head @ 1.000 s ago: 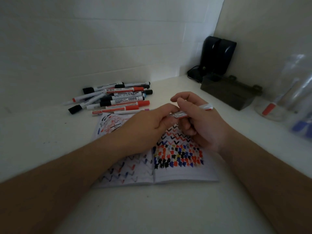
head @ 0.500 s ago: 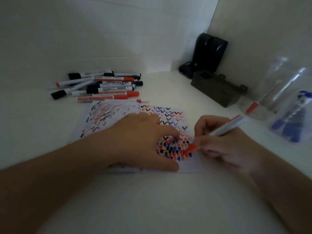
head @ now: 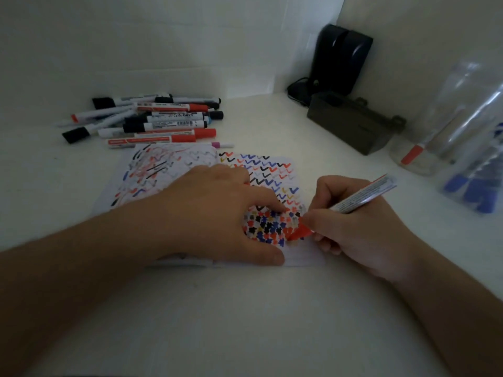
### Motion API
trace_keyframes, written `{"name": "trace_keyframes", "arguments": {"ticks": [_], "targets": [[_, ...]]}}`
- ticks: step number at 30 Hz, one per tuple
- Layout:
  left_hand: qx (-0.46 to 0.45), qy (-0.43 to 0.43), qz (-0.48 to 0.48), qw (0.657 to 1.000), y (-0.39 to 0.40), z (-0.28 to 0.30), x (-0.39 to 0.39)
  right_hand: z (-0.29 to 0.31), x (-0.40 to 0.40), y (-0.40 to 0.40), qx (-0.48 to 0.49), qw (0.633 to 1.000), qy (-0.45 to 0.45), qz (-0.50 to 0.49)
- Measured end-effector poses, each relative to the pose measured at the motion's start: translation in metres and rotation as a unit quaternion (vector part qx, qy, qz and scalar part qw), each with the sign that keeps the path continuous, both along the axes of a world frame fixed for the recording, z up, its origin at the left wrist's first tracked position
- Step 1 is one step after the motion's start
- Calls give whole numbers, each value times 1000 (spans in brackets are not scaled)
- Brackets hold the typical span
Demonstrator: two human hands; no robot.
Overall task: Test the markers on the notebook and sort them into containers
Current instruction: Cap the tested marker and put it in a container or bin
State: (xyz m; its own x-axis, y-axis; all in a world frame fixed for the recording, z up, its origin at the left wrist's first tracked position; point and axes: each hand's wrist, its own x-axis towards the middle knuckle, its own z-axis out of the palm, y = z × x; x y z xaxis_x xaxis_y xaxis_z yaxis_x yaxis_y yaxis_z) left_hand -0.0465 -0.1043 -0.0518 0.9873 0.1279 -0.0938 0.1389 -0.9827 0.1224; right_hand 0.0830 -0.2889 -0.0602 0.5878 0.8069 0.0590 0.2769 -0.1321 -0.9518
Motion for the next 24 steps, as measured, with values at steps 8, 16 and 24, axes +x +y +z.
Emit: {"name": "trace_keyframes", "arguments": {"ticks": [8,16,24], "targets": [[10,0,-3,1000,1,-1,1,-1,-2,2,-23,998,-65,-15],[12,9,-1,1000,0,1,-1,-2,-3,1,-24,998,-60,3],[18,1,-3,1000,0,-1,0,-3,-1,0,-17,998,-54,0]]}}
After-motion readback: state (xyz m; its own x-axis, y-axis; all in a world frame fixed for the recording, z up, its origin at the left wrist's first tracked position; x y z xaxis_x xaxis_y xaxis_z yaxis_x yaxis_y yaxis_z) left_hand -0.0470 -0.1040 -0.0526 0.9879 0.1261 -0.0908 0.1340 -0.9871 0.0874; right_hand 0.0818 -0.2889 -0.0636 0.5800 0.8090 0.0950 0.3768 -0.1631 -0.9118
